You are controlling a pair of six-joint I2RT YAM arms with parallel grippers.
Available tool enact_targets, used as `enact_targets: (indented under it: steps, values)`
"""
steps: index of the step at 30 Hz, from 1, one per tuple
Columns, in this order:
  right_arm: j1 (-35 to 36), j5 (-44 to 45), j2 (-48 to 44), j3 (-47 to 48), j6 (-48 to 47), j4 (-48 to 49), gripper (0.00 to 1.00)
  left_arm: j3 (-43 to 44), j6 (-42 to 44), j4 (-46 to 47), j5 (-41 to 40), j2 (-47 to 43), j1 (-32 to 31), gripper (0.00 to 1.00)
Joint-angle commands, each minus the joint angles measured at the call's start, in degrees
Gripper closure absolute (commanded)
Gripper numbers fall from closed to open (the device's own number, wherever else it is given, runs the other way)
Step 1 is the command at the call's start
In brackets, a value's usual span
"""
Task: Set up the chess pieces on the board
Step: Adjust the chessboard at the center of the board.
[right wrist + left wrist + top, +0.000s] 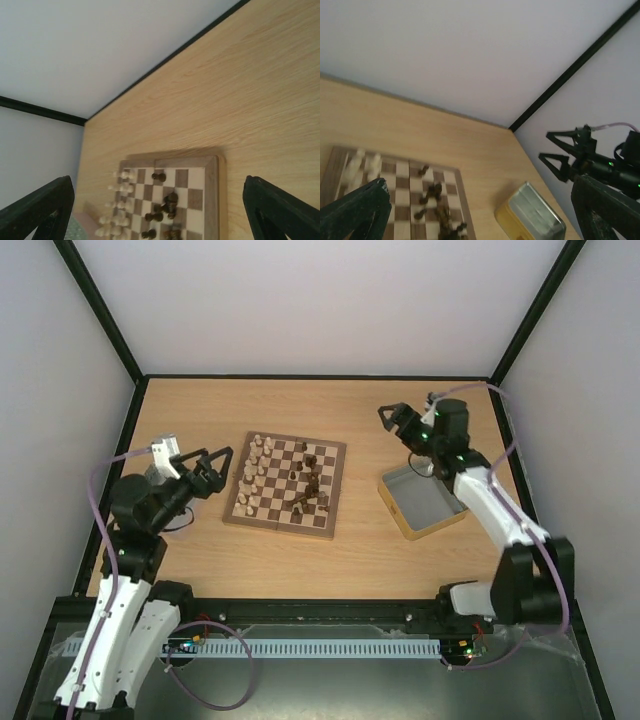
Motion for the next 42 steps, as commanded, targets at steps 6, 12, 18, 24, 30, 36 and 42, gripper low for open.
enact_targets:
  steps: [6,12,18,24,30,36,42]
  values:
    - [7.1,8.3,26.5,18.6,-5.9,0.7,0.15,2.8,-6.6,-25.1,0.8,9.3,0.3,0.00]
    - [9.7,9.0,41.1,30.0,-8.2,-5.2,0.32,-7.0,-15.1,-21.2,-3.0,9.3,-2.8,0.07]
    - [10.6,7.0,49.1,34.9,-10.6,-7.8,0.39,-11.4,-21.5,-18.8,-11.1,14.9,-10.3,0.12]
    - [10.6,4.2,53.2,36.0,-13.4,-8.8,0.42,-15.7,-25.2,-10.3,-9.3,21.8,-11.6,0.15]
    - [10.6,2.5,56.8,37.7,-15.1,-10.4,0.58,-15.9,-24.8,-6.9,-10.0,26.6,-11.7,0.25]
    - [10.7,1.4,56.0,35.5,-17.3,-11.5,0.66,-16.6,-24.9,-3.3,-11.1,29.8,-11.7,0.34]
    - [10.7,-1.3,53.2,29.9,-18.2,-10.5,0.70,-17.2,-23.8,0.8,-11.3,33.0,-11.7,0.38]
